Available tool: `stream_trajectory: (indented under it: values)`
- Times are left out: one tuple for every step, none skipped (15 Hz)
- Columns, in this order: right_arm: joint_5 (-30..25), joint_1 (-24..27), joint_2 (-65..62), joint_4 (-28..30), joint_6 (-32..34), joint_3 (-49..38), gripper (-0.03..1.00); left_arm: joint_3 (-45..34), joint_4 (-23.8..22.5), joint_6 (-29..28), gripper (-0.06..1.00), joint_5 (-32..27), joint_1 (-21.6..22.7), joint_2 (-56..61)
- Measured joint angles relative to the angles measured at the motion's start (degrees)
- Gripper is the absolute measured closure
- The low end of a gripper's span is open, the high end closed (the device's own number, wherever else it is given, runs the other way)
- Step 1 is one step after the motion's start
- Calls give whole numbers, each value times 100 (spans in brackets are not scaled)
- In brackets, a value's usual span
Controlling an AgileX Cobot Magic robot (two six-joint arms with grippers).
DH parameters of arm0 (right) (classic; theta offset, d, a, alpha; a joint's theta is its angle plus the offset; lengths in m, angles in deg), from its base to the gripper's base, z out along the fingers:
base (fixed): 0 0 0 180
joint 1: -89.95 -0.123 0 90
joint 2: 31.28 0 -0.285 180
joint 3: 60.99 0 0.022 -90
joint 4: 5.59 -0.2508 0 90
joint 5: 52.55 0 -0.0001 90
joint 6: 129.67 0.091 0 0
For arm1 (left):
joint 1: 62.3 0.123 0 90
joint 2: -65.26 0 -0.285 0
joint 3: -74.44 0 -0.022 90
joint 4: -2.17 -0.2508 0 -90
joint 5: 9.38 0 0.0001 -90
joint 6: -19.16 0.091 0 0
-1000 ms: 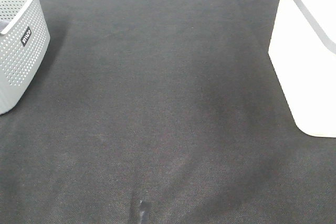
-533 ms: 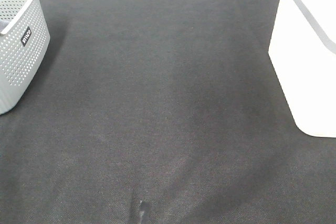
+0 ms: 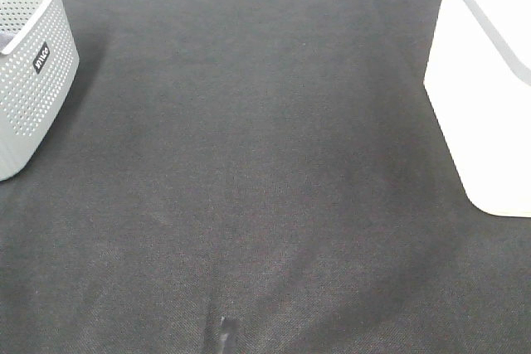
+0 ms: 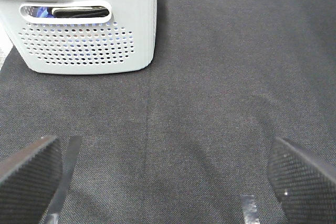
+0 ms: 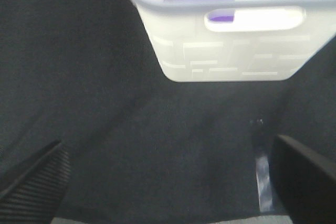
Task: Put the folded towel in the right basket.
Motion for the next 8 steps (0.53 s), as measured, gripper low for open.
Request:
stream_trajectory:
  values:
    - [40, 0, -607, 0, 0, -413, -1, 0, 0, 0, -4, 0, 0, 0]
    - [69, 0, -1197, 6, -46, -710, -1, 0, 0, 0, -4, 0, 0, 0]
    - [69, 0, -1667, 6, -138, -963, -1, 0, 0, 0, -4, 0, 0, 0]
    - [69, 0, -2074, 6, -252, -1152, -1, 0, 0, 0, -4, 0, 0, 0]
    - [17, 0, -2315, 11, -309, -1278, -1, 0, 0, 0, -4, 0, 0, 0]
    - [-97, 0, -2355, 23, -315, -1335, -1, 0, 0, 0, -4, 0, 0, 0]
    - [-109, 0, -2366, 29, -332, -1381, -1, 0, 0, 0, -4, 0, 0, 0]
    - [-109, 0, -2366, 29, -344, -1392, -1, 0, 0, 0, -4, 0, 0, 0]
